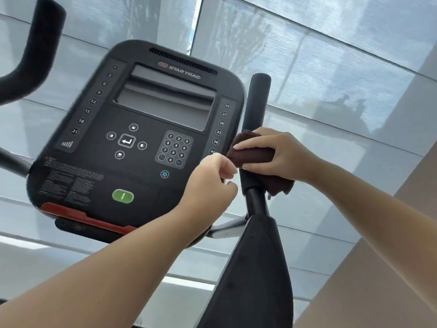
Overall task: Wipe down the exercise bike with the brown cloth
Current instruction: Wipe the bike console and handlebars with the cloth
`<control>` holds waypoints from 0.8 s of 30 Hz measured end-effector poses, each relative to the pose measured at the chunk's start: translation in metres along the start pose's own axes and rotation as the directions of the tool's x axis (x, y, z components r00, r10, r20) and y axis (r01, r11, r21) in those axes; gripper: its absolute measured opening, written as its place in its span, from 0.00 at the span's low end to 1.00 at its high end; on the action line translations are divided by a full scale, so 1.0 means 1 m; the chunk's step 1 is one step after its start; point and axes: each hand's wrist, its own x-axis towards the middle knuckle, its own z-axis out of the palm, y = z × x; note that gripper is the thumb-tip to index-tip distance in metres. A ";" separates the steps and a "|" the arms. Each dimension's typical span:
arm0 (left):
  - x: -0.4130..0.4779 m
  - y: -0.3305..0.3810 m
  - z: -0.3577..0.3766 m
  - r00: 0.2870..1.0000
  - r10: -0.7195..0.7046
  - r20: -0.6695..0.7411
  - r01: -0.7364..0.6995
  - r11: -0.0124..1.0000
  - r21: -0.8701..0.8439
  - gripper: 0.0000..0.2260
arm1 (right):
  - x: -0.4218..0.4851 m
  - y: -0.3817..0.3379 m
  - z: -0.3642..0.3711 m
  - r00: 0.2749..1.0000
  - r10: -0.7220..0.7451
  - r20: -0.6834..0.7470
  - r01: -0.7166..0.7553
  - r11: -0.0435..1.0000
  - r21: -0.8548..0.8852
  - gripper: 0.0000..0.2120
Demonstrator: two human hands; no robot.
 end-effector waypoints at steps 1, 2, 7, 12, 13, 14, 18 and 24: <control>0.001 0.002 -0.001 1.000 0.023 0.001 -0.023 1.000 0.006 0.15 | -0.009 0.000 0.002 1.000 0.025 -0.013 -0.024 0.996 0.090 0.17; 0.002 0.004 -0.002 0.999 0.042 -0.002 -0.042 0.999 0.006 0.16 | -0.020 0.000 0.004 0.999 0.044 -0.028 -0.038 0.985 0.166 0.17; 0.004 0.008 -0.004 0.993 0.113 0.012 -0.114 0.993 0.040 0.13 | -0.061 0.002 0.000 0.998 0.042 -0.040 -0.025 0.931 0.365 0.16; 0.003 0.001 0.002 0.985 0.058 0.162 -0.081 0.986 0.143 0.17 | -0.040 0.018 0.003 0.861 0.296 -0.413 0.039 0.772 0.634 0.13; 0.003 0.001 0.004 0.982 0.041 0.182 -0.070 0.985 0.156 0.19 | -0.035 0.019 0.012 0.850 0.323 -0.417 0.021 0.769 0.639 0.14; 0.002 0.000 0.005 0.980 0.028 0.198 -0.061 0.985 0.163 0.20 | -0.032 0.020 0.024 0.856 0.339 -0.390 -0.019 0.775 0.632 0.14; 0.000 0.002 0.006 0.970 -0.029 0.240 -0.015 0.984 0.178 0.21 | -0.046 0.016 0.058 0.830 0.439 -0.343 -0.027 0.648 0.761 0.15; 0.003 0.013 0.008 0.959 -0.131 0.249 0.091 0.982 0.166 0.19 | -0.104 0.002 0.075 0.844 0.413 -0.343 0.001 0.637 0.771 0.18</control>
